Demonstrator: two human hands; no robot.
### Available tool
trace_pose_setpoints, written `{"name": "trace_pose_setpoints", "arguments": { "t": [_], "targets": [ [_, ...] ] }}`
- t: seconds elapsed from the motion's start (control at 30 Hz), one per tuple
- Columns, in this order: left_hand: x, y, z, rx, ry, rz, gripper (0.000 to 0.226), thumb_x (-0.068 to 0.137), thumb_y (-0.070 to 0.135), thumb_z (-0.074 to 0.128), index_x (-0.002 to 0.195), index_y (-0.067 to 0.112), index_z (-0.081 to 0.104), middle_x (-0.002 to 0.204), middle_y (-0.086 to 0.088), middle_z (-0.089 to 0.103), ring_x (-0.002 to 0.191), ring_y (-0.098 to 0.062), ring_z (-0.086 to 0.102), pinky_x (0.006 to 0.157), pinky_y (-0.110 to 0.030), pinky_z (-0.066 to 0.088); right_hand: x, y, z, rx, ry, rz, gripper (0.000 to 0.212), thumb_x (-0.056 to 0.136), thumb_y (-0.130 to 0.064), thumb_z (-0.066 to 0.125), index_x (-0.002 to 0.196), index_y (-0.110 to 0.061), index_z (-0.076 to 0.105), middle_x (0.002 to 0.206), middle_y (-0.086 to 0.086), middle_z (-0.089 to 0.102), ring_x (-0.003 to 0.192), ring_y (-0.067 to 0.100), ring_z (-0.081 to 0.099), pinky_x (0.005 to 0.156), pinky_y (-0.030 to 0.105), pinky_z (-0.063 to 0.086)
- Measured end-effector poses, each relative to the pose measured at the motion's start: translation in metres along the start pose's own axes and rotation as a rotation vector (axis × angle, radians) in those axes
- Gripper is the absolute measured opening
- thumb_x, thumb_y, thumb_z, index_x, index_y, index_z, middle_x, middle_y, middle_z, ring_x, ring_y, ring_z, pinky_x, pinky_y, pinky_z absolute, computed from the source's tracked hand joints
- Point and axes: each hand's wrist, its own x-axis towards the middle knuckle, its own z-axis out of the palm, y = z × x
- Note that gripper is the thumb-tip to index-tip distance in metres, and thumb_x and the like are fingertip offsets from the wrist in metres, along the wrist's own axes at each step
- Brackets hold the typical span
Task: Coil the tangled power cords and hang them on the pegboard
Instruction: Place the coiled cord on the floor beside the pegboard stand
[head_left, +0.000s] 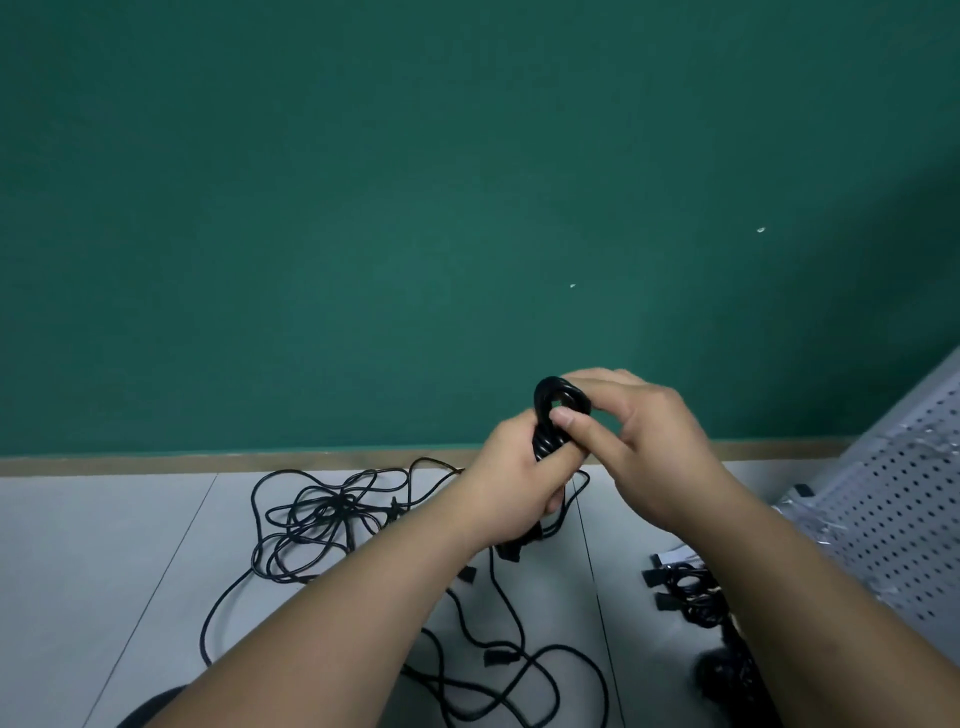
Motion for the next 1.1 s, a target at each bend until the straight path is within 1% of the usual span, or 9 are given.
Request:
{"name": "trace_pose_setpoints", "arguments": {
  "t": [0.1, 0.27, 0.47, 0.6, 0.7, 0.77, 0.9, 0.97, 1.1],
  "targets": [
    [0.002, -0.012, 0.012, 0.103, 0.003, 0.004, 0.014, 0.103, 0.041, 0.063, 0.113, 0.032, 0.057, 0.067, 0.013, 0.061, 0.057, -0.012, 0.058, 0.055, -0.031, 0.050, -0.009, 0.013, 0.002, 0.107, -0.070, 0.168, 0.014, 0.104, -0.024, 0.068, 0.111, -0.029, 0.078, 0.110, -0.018, 0.076, 0.110, 0.006, 0.069, 0.099, 0.033, 0.054],
    [0.002, -0.037, 0.047, 0.053, -0.164, -0.125, 0.041, 0.097, 0.043, 0.072, 0.128, 0.030, 0.048, 0.098, -0.001, 0.075, 0.091, -0.015, 0.075, 0.086, -0.045, 0.063, -0.028, 0.045, 0.000, 0.383, 0.022, 0.572, 0.019, 0.108, -0.025, 0.061, 0.108, -0.027, 0.081, 0.105, 0.002, 0.080, 0.103, 0.026, 0.074, 0.099, 0.049, 0.058],
    [-0.001, -0.064, 0.104, 0.019, -0.159, -0.224, 0.025, 0.108, 0.041, 0.053, 0.119, 0.019, 0.050, 0.086, -0.004, 0.060, 0.072, -0.016, 0.055, 0.065, -0.034, 0.047, -0.071, 0.080, 0.007, 0.504, 0.059, 0.853, 0.027, 0.110, -0.035, 0.056, 0.114, -0.017, 0.076, 0.110, 0.013, 0.079, 0.094, 0.027, 0.075, 0.100, 0.055, 0.060],
    [0.003, -0.105, 0.134, -0.024, -0.192, -0.307, 0.044, 0.103, 0.051, 0.053, 0.111, 0.007, 0.055, 0.080, -0.001, 0.057, 0.063, -0.012, 0.051, 0.060, -0.033, 0.044, -0.111, 0.095, 0.027, 0.444, 0.005, 0.995, 0.047, 0.109, -0.056, 0.043, 0.111, -0.017, 0.069, 0.102, 0.008, 0.075, 0.088, 0.023, 0.072, 0.079, 0.043, 0.064],
    [0.009, -0.139, 0.152, -0.121, -0.142, -0.443, 0.054, 0.102, 0.053, 0.054, 0.111, 0.000, 0.056, 0.089, -0.016, 0.065, 0.061, -0.008, 0.060, 0.052, -0.027, 0.048, -0.144, 0.104, 0.056, 0.449, -0.011, 1.021, 0.067, 0.095, -0.078, 0.038, 0.120, -0.025, 0.069, 0.114, 0.007, 0.075, 0.107, 0.027, 0.073, 0.096, 0.052, 0.061],
    [0.012, -0.155, 0.163, -0.191, -0.117, -0.583, 0.056, 0.104, 0.053, 0.054, 0.123, 0.000, 0.059, 0.106, -0.021, 0.070, 0.078, -0.016, 0.067, 0.057, -0.027, 0.053, -0.164, 0.113, 0.076, 0.450, -0.025, 1.027, 0.076, 0.092, -0.086, 0.034, 0.136, -0.032, 0.063, 0.124, 0.003, 0.072, 0.113, 0.023, 0.070, 0.100, 0.049, 0.058],
    [0.018, -0.172, 0.181, -0.329, -0.053, -0.819, 0.032, 0.109, 0.039, 0.053, 0.106, 0.011, 0.067, 0.112, -0.014, 0.070, 0.100, -0.026, 0.066, 0.090, -0.038, 0.056, -0.196, 0.127, 0.094, 0.423, 0.000, 1.058, 0.042, 0.115, -0.044, 0.034, 0.144, -0.027, 0.059, 0.128, 0.001, 0.070, 0.115, 0.020, 0.067, 0.097, 0.036, 0.055],
    [0.019, -0.181, 0.186, -0.298, -0.049, -0.867, 0.024, 0.107, 0.023, 0.052, 0.096, 0.009, 0.067, 0.107, -0.016, 0.069, 0.097, -0.027, 0.063, 0.087, -0.040, 0.051, -0.209, 0.140, 0.102, 0.444, 0.024, 1.115, 0.038, 0.116, -0.036, 0.037, 0.140, -0.025, 0.064, 0.125, 0.001, 0.073, 0.114, 0.019, 0.070, 0.096, 0.035, 0.057],
    [0.012, -0.210, 0.197, -0.267, -0.082, -0.876, 0.025, 0.109, 0.015, 0.050, 0.127, 0.011, 0.068, 0.118, -0.012, 0.072, 0.111, -0.028, 0.068, 0.104, -0.045, 0.056, -0.221, 0.167, 0.119, 0.413, 0.050, 1.200, 0.031, 0.113, -0.031, 0.047, 0.135, -0.025, 0.068, 0.116, 0.000, 0.077, 0.106, 0.020, 0.074, 0.094, 0.041, 0.061]
  ]
}}
